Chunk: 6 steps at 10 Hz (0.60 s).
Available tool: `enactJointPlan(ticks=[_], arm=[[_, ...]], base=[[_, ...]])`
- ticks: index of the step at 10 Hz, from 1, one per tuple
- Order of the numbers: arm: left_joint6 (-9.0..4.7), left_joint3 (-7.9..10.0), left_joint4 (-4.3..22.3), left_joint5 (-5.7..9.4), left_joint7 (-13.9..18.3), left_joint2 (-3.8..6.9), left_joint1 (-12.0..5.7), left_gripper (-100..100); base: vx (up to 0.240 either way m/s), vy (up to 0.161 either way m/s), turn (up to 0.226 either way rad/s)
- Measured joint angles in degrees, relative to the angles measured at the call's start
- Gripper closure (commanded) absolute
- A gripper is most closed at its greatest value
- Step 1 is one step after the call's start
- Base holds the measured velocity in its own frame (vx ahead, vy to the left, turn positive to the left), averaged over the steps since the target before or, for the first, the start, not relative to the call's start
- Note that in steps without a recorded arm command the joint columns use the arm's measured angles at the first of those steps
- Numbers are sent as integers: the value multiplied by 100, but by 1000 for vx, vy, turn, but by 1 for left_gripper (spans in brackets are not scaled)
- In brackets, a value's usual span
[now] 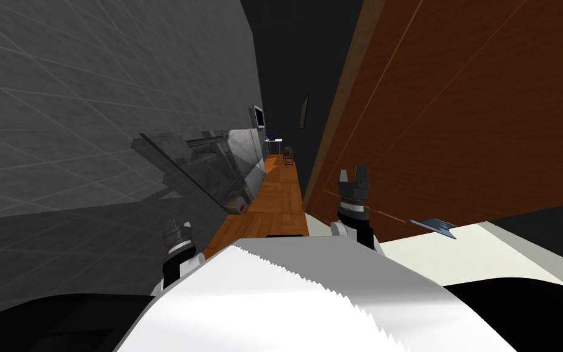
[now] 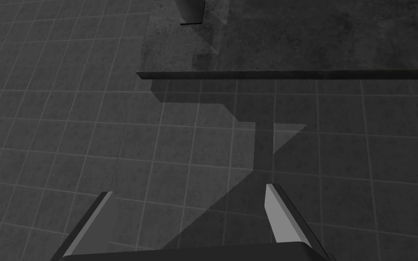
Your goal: Push the door open
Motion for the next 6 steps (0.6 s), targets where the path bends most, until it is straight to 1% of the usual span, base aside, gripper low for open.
enactJointPlan(ticks=[2,3,4,5,6], arm=[[0,-1,-1,0,0,0,-1,-100],[0,0,0,0,0,0,-1,-100],[91,-28,31,10,-22,-1,7,-100],[159,-59,162,17,-33,39,-33,-100],[216,-78,136,20,-48,10,1,-100]], base=[[-5,3,16],[57,-32,-188],[68,-39,-224],[36,-20,-118],[6,-4,-21]])
